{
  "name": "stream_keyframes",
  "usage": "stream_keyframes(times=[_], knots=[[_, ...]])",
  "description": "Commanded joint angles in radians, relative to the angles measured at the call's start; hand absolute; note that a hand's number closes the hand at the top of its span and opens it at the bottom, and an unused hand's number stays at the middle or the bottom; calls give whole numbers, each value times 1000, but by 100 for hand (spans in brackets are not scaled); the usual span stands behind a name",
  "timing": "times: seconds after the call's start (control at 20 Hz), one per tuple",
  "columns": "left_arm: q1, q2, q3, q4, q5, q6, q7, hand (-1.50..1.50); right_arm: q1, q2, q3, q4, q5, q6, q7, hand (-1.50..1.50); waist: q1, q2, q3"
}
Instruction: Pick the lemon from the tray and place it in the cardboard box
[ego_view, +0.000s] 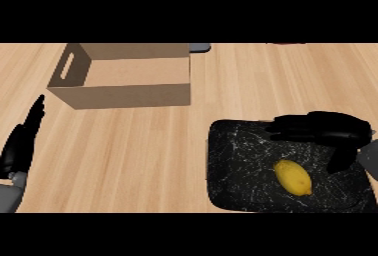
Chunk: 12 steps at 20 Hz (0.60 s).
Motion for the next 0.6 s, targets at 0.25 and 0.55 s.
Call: stream_keyframes(times=[0.25, 0.55], knots=[[21, -26, 61, 0, -36, -34, 0, 0, 11, 62, -16, 40, 103, 39, -86, -150, -9, -1, 0], [52, -44, 42, -89, -83, -16, 52, 0, 39, 60, -33, 22, 70, 59, -119, -150, -5, -2, 0]])
